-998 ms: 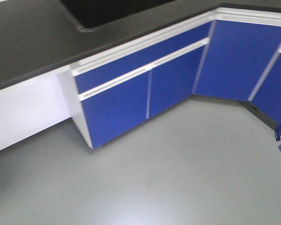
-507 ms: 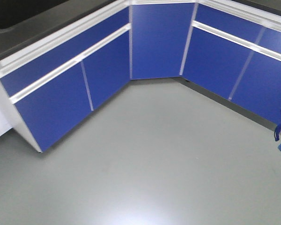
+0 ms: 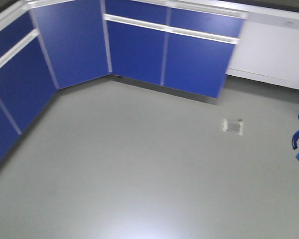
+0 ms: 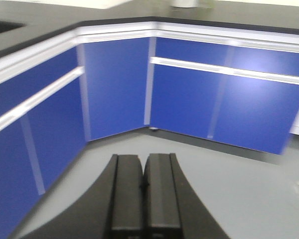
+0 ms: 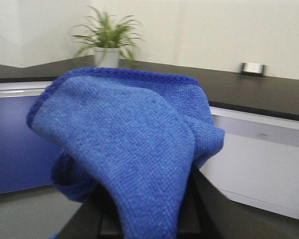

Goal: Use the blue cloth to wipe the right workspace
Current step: 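Hold the cloth in the right gripper while the base drives to another counter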

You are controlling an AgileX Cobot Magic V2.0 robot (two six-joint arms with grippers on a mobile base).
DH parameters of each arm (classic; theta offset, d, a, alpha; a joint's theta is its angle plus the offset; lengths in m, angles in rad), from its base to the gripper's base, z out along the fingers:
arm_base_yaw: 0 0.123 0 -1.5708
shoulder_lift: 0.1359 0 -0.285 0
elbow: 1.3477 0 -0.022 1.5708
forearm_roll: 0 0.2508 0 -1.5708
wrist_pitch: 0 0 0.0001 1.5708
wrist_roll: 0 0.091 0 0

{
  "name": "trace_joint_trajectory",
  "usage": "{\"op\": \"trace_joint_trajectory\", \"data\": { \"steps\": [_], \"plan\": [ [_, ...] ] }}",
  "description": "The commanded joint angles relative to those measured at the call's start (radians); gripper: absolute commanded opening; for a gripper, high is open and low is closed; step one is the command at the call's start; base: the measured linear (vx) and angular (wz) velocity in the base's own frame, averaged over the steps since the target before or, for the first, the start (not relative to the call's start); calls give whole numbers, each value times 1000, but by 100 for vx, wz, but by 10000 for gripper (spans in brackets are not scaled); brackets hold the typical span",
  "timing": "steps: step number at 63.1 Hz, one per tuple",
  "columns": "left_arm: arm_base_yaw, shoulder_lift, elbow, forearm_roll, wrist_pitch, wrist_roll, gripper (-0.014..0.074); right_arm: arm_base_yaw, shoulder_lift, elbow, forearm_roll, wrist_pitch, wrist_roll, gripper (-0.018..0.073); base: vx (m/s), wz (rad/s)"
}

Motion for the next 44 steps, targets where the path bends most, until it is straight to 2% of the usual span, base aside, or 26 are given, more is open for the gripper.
{"op": "trace_joint_trajectory", "data": {
  "steps": [1,23,44],
  "plan": [
    [-4,-16,30,1,-79,-8,-6,-2,15,-30,0,-92,-7,0,-7,-70],
    [-4,-16,30,1,-79,-8,-6,-2,15,-30,0,-92,-7,0,-3,-66],
    [-4,-16,30,1,-79,-8,-6,-2,15,-30,0,-92,-7,0,9,-44]
  ]
}}
